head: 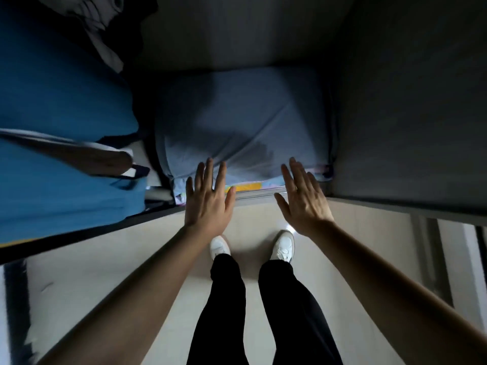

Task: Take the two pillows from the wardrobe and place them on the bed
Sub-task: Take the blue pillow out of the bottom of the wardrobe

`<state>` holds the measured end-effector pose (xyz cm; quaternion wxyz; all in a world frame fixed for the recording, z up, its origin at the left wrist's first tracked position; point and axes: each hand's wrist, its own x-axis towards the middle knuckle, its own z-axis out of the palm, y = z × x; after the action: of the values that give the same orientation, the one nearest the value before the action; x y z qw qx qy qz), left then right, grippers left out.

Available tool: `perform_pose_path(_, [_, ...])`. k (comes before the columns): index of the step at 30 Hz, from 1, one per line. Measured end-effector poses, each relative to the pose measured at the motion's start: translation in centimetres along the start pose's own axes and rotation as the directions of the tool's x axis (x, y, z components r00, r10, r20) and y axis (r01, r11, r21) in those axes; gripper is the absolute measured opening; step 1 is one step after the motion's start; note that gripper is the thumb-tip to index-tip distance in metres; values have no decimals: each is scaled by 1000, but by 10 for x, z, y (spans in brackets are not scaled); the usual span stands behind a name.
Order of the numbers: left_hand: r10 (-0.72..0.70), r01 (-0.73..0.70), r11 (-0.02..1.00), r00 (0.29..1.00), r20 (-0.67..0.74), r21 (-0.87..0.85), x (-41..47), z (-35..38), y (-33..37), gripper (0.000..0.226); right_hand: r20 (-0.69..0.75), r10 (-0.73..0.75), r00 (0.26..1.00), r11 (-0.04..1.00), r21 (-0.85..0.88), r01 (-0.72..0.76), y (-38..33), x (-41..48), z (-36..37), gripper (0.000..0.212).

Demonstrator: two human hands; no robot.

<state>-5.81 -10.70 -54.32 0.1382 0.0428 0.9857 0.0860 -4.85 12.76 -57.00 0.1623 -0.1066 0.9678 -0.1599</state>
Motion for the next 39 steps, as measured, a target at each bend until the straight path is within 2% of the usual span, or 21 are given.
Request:
perform_pose_path(3, [-24,24,1000,998,63,0,34,72,-20,61,65,38,997,999,-7,-37,19,33,67,70])
perform_pose_path(7, [-7,2,998,997,76,61,77,170,-44,67,-4,72,997,997,-3,-72,46,82,151,71])
perform_pose_path(10, [35,-36,993,999,8,113,108,228,-56,77,-61,40,997,996,-83,-45,68,119,204,76])
perform_pose_path(13, [147,-132,975,987,-70,180,141,273,-62,91,-141,-10,990,982,-189,-17,91,155,247,88])
perform_pose_path(17, [202,-155,961,959,-197,230,194,315,-80,100,-281,1,960,963,-259,-78,121,200,282,102])
perform_pose_path(19, [227,-164,955,940,-254,246,204,334,-89,100,-314,-16,949,953,-293,-81,132,211,294,101])
perform_pose_path(21, [251,-179,946,932,-262,270,202,348,-94,103,-348,-34,937,954,-291,-73,135,211,304,87])
perform_pose_path(23, [245,-173,941,941,-233,292,197,353,-94,102,-364,-11,932,963,-255,-88,129,206,307,73])
perform_pose_path(25, [216,-148,943,953,-213,298,193,351,-90,90,-348,47,936,969,-213,-128,119,203,301,64])
perform_pose_path(28, [205,-138,942,958,-200,307,188,334,-82,64,-281,131,951,966,-179,-186,104,203,282,59])
perform_pose_path(30, [211,-163,944,966,-147,287,183,314,-80,56,-212,146,966,968,-173,-184,97,201,265,59])
perform_pose_path(35, [198,-190,954,980,-11,233,167,250,-69,55,-55,132,990,978,-157,-139,85,183,210,57])
perform_pose_path(39, [149,-137,969,988,-43,206,151,190,-56,53,-13,141,990,981,-132,-142,61,165,157,53])
